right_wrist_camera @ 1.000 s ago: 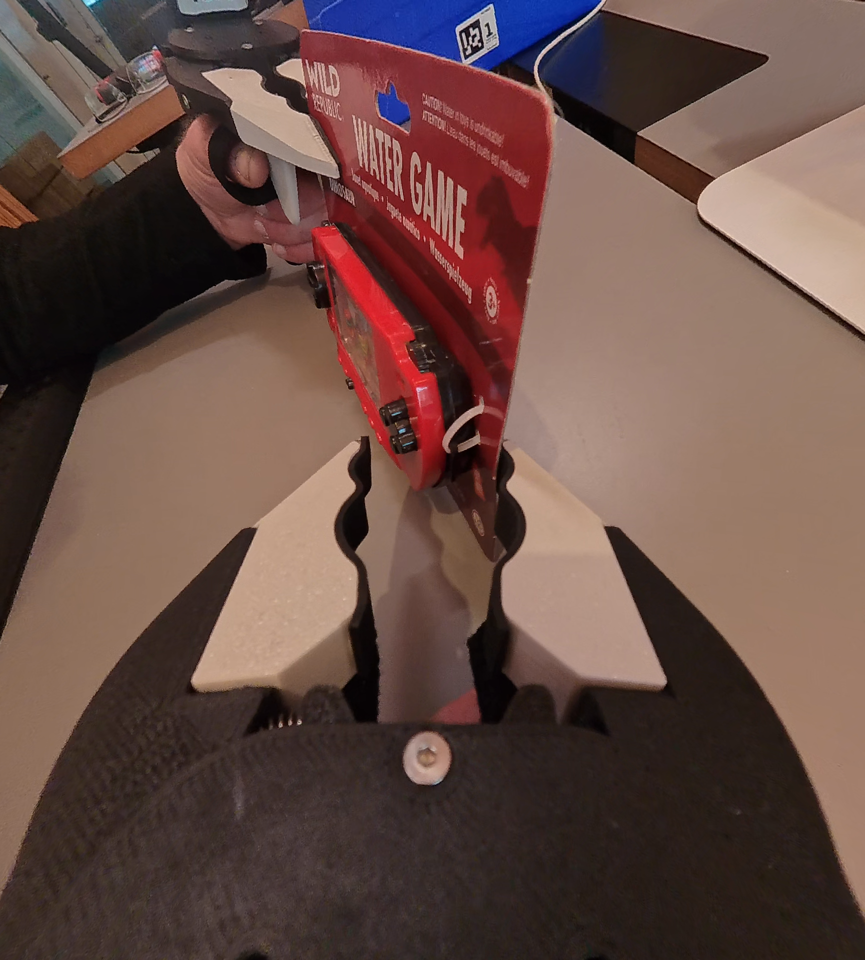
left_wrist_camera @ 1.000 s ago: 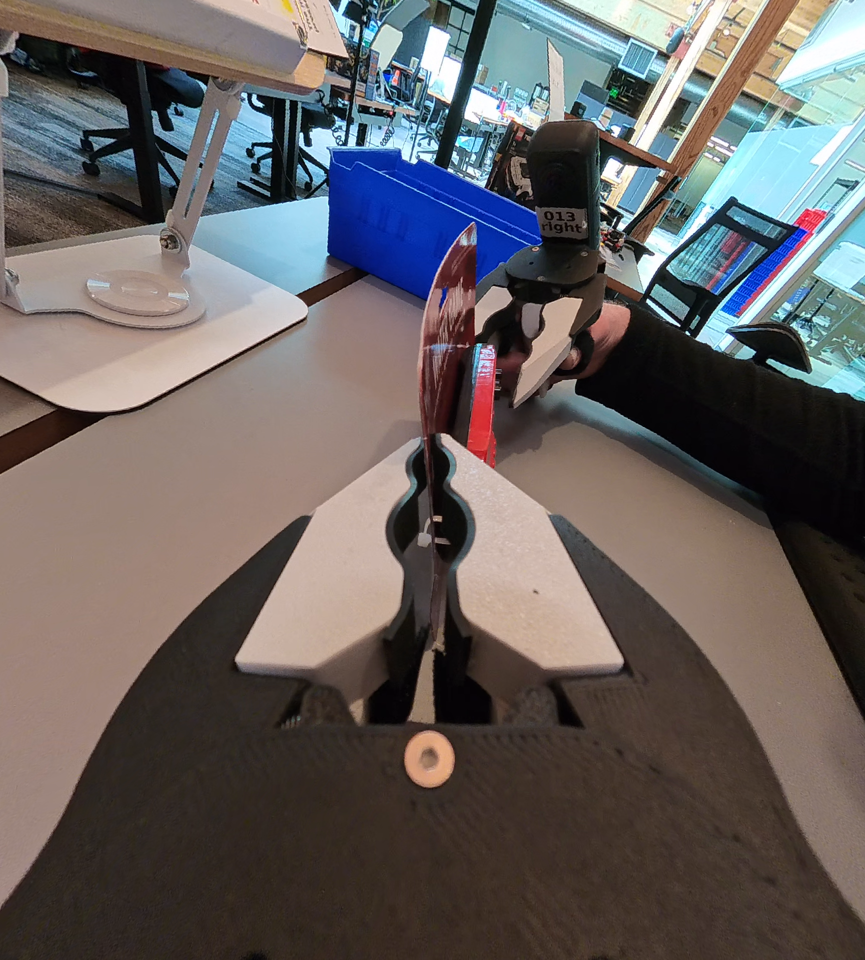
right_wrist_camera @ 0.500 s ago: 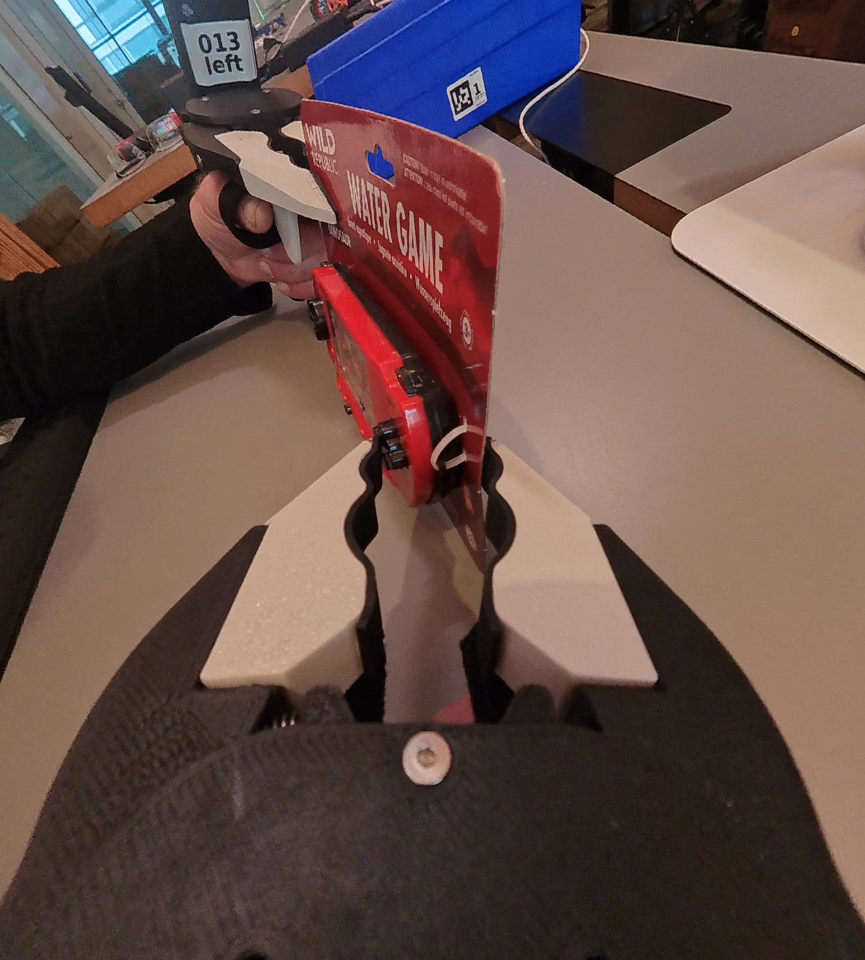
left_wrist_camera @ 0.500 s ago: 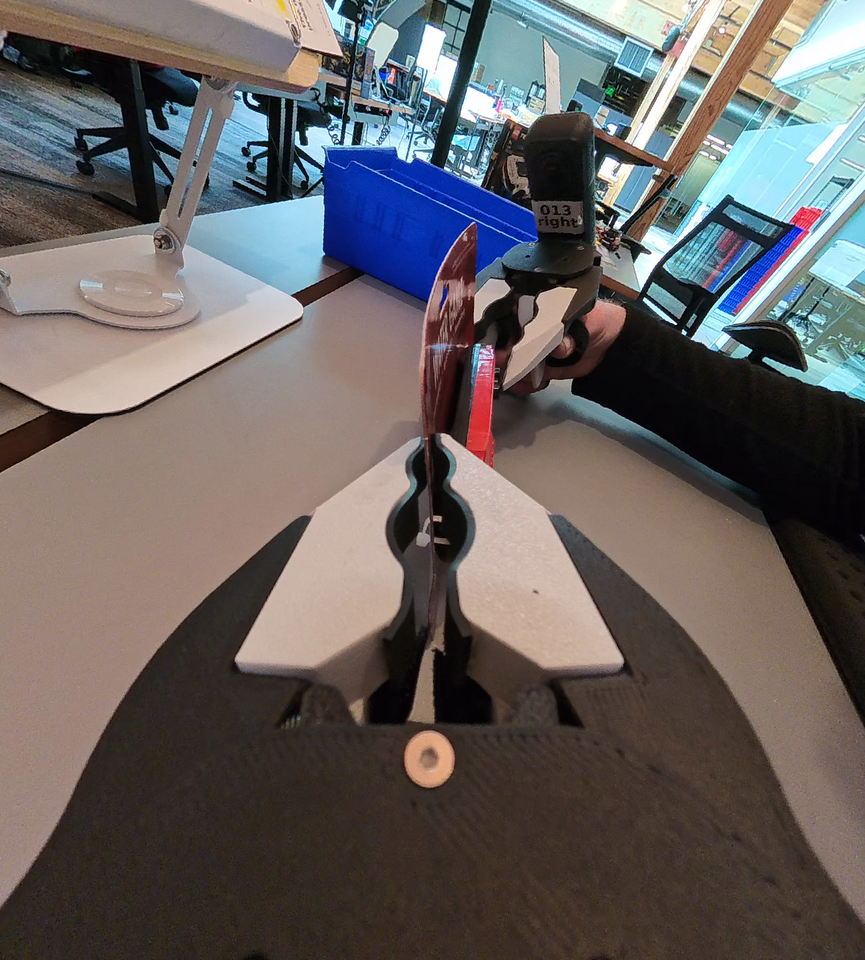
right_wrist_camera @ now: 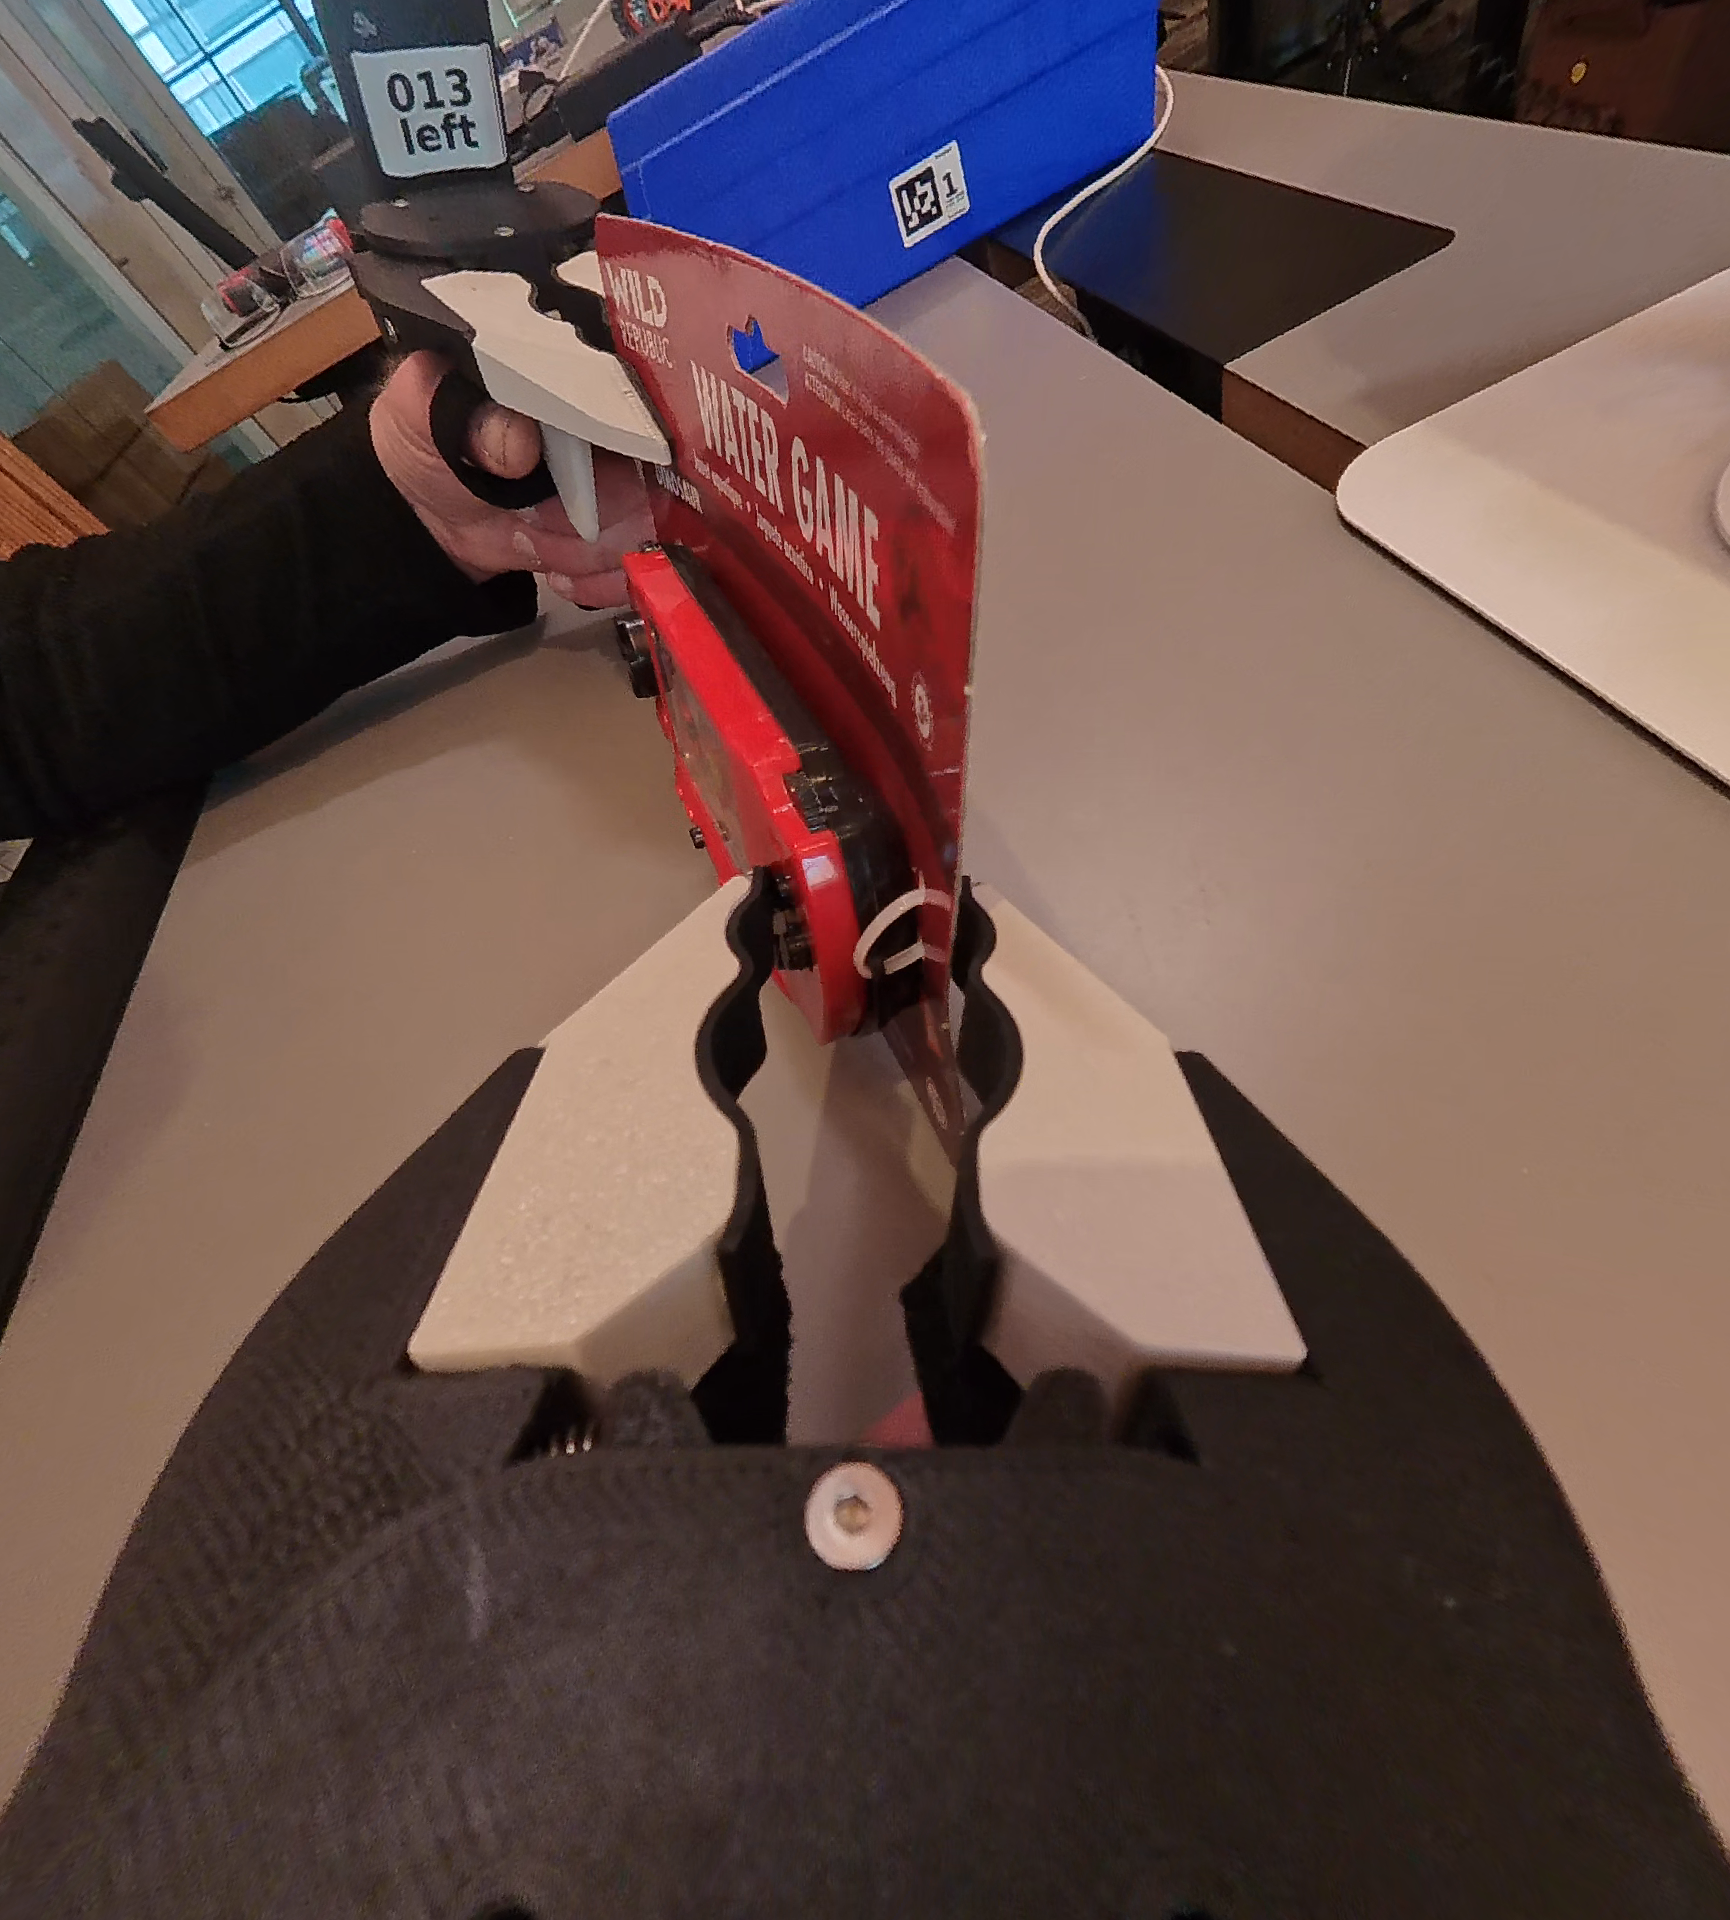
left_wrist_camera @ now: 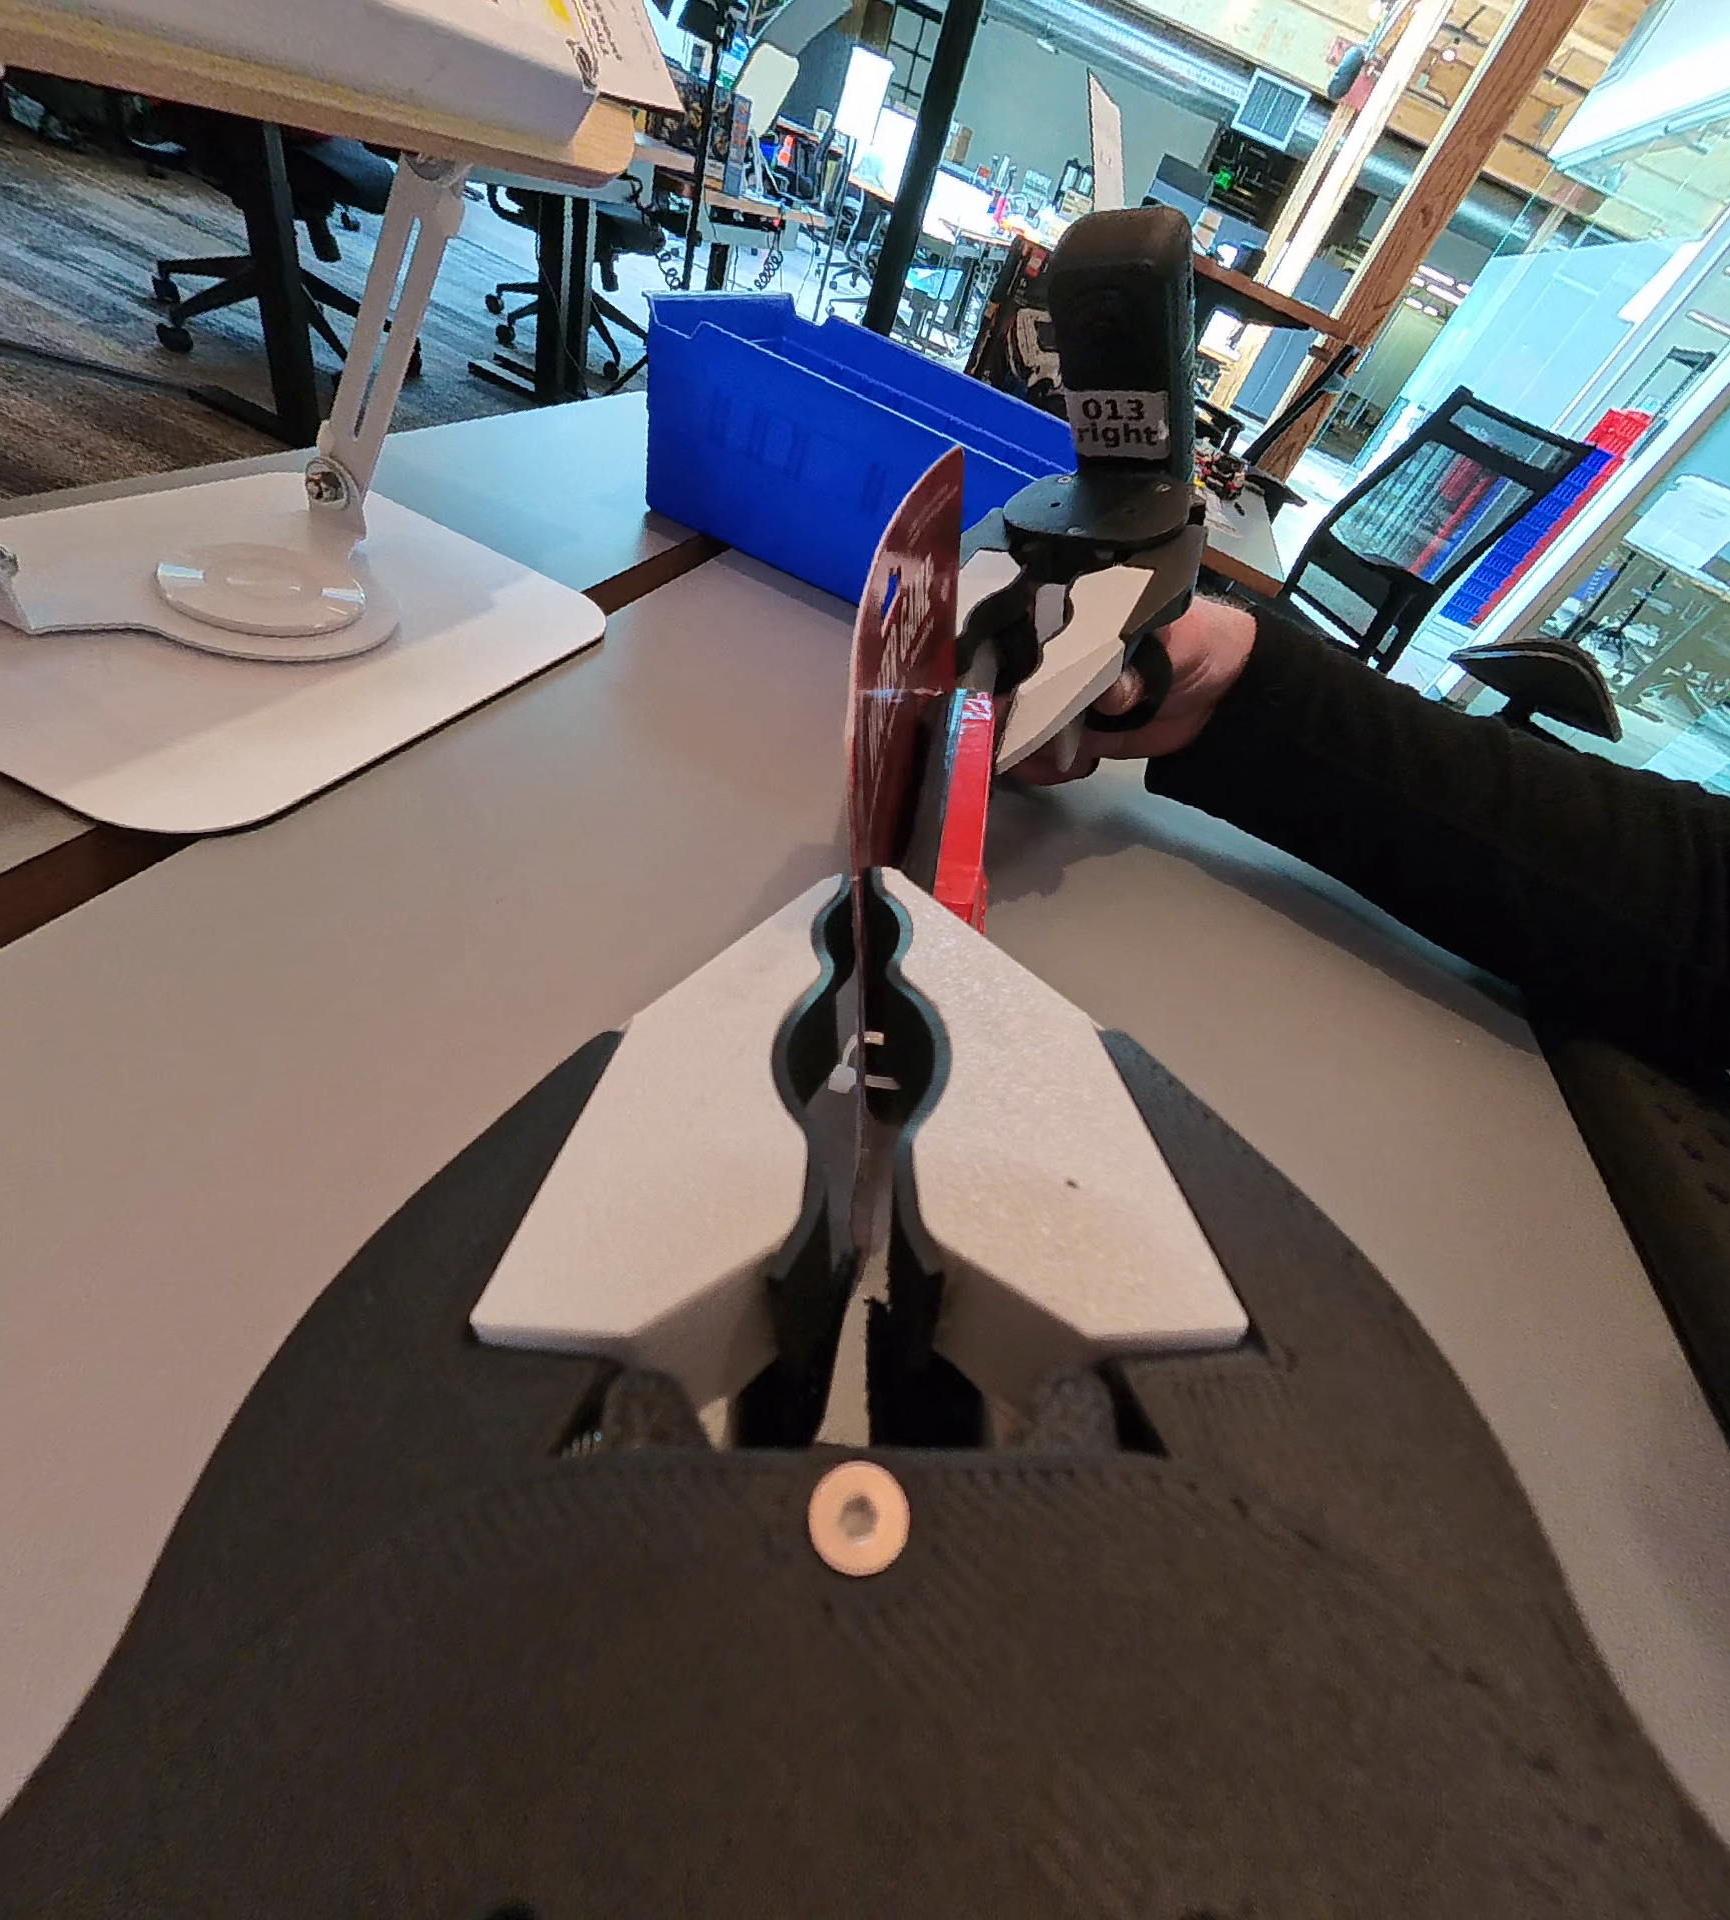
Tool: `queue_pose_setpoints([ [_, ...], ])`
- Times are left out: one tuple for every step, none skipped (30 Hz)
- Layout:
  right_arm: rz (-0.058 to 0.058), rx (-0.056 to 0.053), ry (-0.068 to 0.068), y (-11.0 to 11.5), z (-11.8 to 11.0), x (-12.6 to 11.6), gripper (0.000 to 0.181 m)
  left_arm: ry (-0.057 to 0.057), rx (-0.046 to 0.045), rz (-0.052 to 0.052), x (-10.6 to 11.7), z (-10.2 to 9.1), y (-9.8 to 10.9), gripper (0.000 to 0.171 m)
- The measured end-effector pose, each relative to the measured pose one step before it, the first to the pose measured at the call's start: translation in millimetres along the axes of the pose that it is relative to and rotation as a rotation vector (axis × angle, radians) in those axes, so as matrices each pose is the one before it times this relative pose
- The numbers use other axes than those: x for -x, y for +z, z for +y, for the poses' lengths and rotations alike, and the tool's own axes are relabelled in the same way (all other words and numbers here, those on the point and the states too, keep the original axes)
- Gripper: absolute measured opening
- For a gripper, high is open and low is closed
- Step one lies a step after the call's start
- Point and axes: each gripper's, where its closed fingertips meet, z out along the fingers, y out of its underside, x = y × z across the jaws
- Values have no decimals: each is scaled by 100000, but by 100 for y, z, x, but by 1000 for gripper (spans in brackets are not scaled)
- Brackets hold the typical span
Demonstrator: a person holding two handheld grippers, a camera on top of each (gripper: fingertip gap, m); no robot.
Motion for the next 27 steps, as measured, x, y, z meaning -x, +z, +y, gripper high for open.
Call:
queue_pose_setpoints([
  [-156,205,-70,10,5,40,31,-45,-96,-11,9,-11,-23,0],
  [-72,146,-53,16,-1,39,32,-11,-18,103,-10,1,-20,0],
  [48,-4,-104,7,8,14,32,54,5,-9,8,-9,-10,0],
  [59,-303,111,20,3,-3,34,55,46,9,1,10,-17,0],
  [-83,-348,609,30,26,-13,36,-14,3,59,3,0,-16,0],
  [-210,-56,785,38,35,-1,41,5,-20,-50,7,-3,1,0],
  [247,801,154,56,147,-50,44,100,184,-205,34,32,11,0],
  [140,613,-278,24,105,-7,45,-76,43,-38,20,21,-1,0],
  [-246,167,163,14,32,37,44,-90,-118,51,-4,-8,2,0],
  [-123,1,152,10,1,14,45,6,19,34,-4,3,-1,0],
  [51,122,24,0,13,-6,46,66,39,-18,-2,-3,3,0],
  [-138,165,26,1,27,17,46,1,8,11,-2,1,-1,0],
  [-418,105,-126,-7,12,72,44,-52,-29,3,2,-4,-6,0],
  [-248,52,-120,-13,3,62,44,-44,-41,-9,7,3,-3,0],
  [-66,68,-42,-18,5,11,43,-18,-15,78,-12,-2,1,0],
  [-184,-62,-62,-12,-21,30,44,3,21,27,-3,3,-1,0],
  [-153,36,-36,-9,12,29,44,31,5,8,-5,1,8,0],
  [42,133,-3,2,17,2,45,-3,5,41,-6,1,0,0],
  [175,29,-57,-22,10,-36,45,22,5,-85,13,1,0,0],
  [-8,-13,15,-19,4,-5,45,-27,-6,-28,9,-5,6,0],
  [38,313,26,-7,51,1,45,-17,-22,46,-15,1,-4,0],
  [298,652,-95,18,109,-49,45,3,-11,-10,2,-2,1,0],
  [255,583,-76,38,106,-36,45,19,37,9,1,2,11,0],
  [-185,273,-6,54,51,25,45,27,50,27,-14,8,12,0],
  [-68,145,16,38,25,19,45,-35,14,36,-3,8,15,0],
  [115,152,-16,33,20,-28,45,-29,0,40,-14,0,8,0],
  [126,38,-39,21,8,-16,45,33,34,-3,-3,5,6,0],
])
